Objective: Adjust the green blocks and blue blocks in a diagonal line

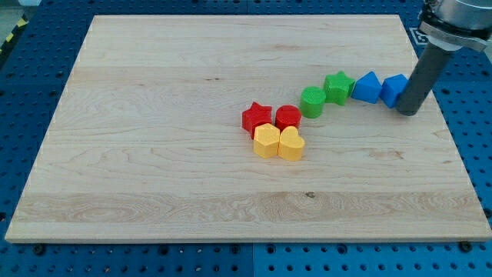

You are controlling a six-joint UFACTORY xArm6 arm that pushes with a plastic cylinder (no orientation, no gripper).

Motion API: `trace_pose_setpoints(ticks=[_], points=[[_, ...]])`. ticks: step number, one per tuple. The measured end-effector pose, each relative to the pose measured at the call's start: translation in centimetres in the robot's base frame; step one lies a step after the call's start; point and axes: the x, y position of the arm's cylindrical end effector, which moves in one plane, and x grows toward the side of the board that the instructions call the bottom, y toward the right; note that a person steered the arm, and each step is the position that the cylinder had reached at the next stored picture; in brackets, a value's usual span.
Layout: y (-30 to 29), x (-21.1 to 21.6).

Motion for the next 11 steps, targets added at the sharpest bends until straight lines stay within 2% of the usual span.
trace_pose_setpoints(ticks=[1,3,4,6,7,8,9,11], points=[[-0.7,0.0],[0.1,3.6],[1.9,0.8],[0.4,-4.1],[1.1,-2.7],[1.7,1.2],[0.9,2.7],[-4.4,-2.7]])
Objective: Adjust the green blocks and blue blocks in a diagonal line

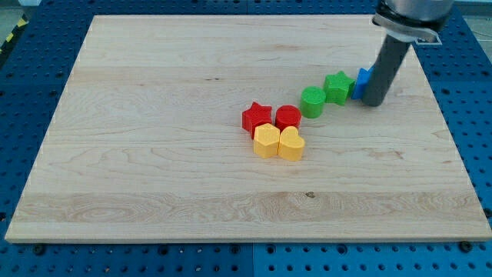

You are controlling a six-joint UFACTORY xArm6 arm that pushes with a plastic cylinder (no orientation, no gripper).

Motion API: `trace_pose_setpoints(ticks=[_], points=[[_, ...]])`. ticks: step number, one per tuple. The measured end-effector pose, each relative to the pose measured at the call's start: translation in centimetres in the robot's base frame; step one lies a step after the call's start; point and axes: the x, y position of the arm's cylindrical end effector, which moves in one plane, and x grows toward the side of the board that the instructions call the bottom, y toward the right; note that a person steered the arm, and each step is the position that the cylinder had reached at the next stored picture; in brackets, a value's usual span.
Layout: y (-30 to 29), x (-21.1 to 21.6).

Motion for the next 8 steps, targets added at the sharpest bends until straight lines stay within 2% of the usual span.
trace_pose_setpoints(ticks=[1,2,4,8], points=[[0.0,1.0],[-0.1,6.2],[-3.1,6.3],[-5.1,8.2]])
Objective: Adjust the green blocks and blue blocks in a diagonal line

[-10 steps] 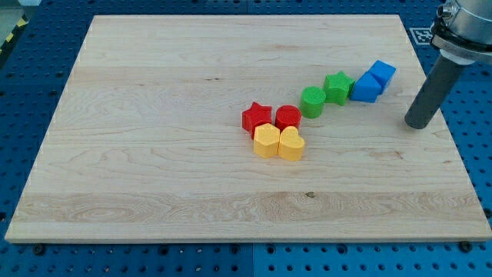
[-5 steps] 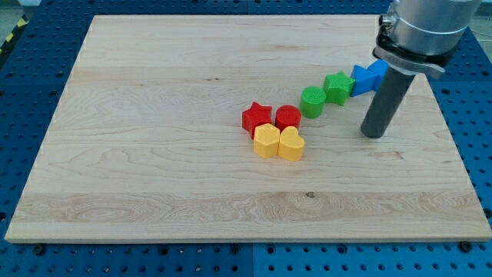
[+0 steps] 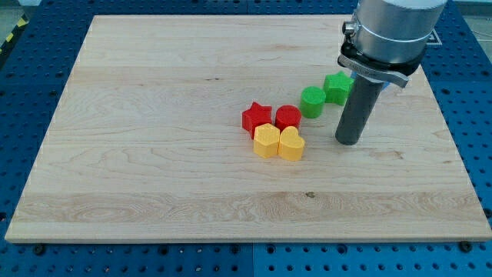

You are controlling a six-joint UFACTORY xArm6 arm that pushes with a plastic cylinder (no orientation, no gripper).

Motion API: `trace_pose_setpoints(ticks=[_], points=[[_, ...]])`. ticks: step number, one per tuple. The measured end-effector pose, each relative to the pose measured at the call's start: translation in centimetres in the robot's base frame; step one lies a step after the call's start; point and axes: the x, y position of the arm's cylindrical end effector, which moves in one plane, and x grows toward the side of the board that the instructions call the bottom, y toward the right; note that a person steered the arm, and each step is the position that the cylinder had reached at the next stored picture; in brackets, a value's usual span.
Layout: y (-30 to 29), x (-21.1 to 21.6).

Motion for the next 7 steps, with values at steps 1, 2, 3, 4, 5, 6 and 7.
trace_pose_setpoints(ticks=[1,2,3,4,5,6,7], points=[[-0.5,0.2],[-1.0,-0.5],[-2.5,-1.1],[-3.9,-2.5],[-3.9,-3.8],[-3.9,-3.8],[-3.9,-4.1]])
